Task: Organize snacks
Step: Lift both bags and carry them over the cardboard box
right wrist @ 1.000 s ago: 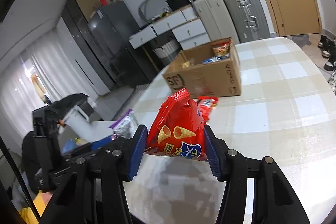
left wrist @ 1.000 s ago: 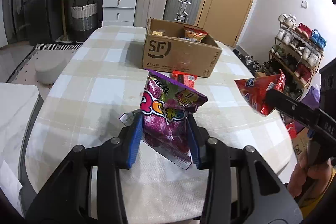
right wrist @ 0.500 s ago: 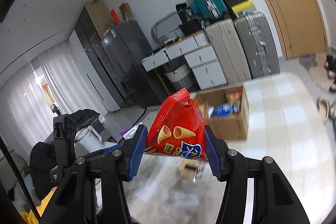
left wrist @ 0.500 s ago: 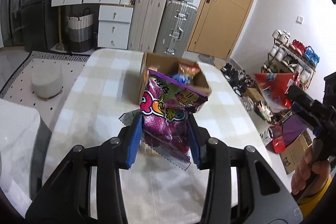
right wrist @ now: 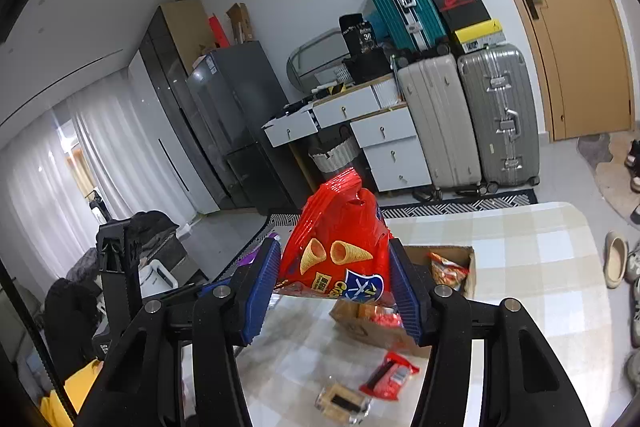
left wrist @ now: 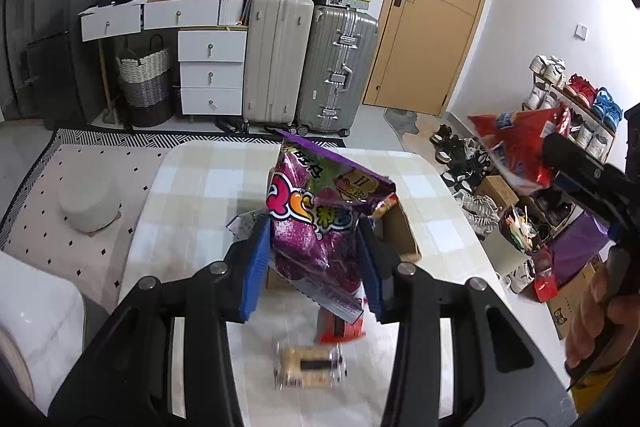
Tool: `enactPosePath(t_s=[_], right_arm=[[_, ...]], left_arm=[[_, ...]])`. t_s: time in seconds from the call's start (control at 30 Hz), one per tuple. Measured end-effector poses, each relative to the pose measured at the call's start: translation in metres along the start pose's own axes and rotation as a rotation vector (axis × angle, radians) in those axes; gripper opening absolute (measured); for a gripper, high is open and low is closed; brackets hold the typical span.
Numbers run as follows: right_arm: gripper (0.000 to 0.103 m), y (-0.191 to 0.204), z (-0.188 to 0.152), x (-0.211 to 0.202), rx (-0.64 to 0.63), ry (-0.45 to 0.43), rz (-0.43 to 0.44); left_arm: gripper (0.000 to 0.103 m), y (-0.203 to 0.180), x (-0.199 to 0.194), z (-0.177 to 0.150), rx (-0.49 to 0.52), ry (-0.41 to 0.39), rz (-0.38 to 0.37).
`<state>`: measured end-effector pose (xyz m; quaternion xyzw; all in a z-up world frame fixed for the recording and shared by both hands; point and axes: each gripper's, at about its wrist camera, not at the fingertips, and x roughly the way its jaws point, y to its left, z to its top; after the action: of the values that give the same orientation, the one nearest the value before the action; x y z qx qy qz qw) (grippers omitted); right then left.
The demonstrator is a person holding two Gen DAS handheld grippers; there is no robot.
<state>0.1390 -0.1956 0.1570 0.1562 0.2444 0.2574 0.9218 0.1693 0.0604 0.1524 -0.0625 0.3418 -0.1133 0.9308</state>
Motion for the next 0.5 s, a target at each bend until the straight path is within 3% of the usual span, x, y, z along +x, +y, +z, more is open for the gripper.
enactPosePath(t_s=[0.23,0.5], right_arm=[[0.055,-0.025,0.021,0.061,-0.008,0.044,-0.031],[0.055,-0.067,0.018,0.132,0.024,0.116,-0.07]], left_arm=[[0.038,-0.008,0.07,0.038,0.051,0.026,0.04],[0.038,-0.013,0.162,0.051,0.062,0.089,0.035]])
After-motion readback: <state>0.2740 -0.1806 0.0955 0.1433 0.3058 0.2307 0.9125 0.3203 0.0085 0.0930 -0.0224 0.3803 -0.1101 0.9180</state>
